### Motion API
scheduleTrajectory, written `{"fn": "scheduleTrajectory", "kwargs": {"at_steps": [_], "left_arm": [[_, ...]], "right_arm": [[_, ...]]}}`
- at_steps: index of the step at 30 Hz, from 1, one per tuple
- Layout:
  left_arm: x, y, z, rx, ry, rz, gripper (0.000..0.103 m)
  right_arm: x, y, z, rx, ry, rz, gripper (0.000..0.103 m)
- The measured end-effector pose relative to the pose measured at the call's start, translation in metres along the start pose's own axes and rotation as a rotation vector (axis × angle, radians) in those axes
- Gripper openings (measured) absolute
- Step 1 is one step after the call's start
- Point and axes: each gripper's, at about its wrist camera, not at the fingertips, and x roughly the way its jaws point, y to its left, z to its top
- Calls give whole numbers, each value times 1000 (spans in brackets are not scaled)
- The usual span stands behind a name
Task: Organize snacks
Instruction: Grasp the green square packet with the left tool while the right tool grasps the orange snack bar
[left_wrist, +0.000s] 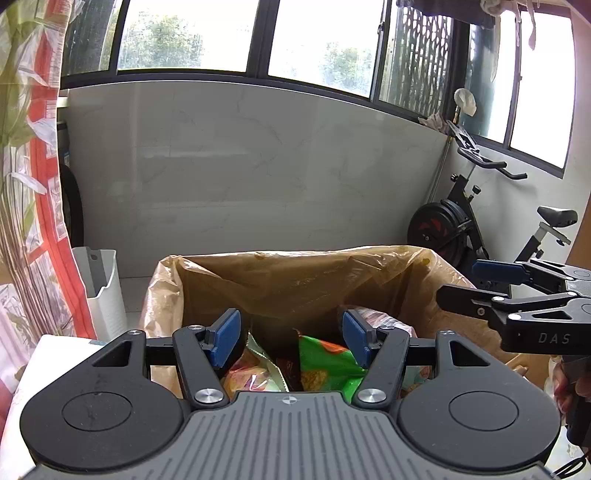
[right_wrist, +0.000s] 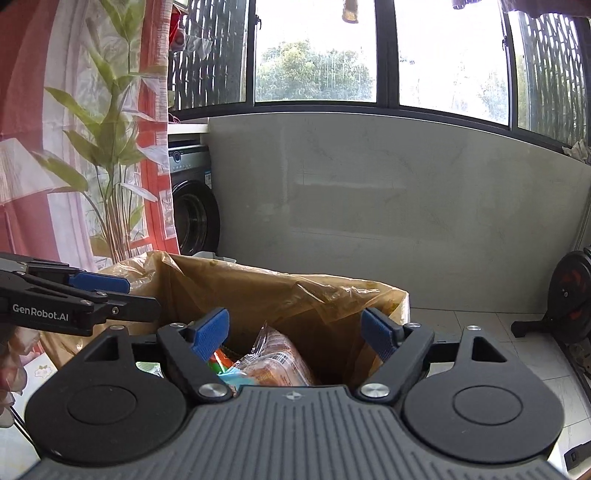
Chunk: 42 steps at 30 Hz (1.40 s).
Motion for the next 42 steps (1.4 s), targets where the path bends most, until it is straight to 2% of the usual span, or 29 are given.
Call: {"fn": "scheduleTrajectory", "kwargs": {"at_steps": [6,12,18,22,27,35,38,42], "left_arm": [[-40,13,-7,1,-32,17,64],[-86,22,-26,14,-59,48,64],[-107,35,-62,2,-21,77,63],[-106,46,-88,-20,29,93,63],[-101,58,-114,-88,80,101,63],[-97,59,-126,-109,107,110,63],[-95,60,-130,-117,114,109,63],[-86,59,-139,-127,139,110,63]], "right_arm": [[-41,2,-10,46,-50,22,81],[-80,16,-34,70,-88,3,81],[-109,29,-68,116,-79,11,81],[-114,36,-95,150,-15,23,81],[-97,44,-133,191,135,6,81],[-43,59,-182,92,368,-127,81],[-37,64,-192,62,409,-152,81],[-47,72,-201,13,415,-126,83]]}}
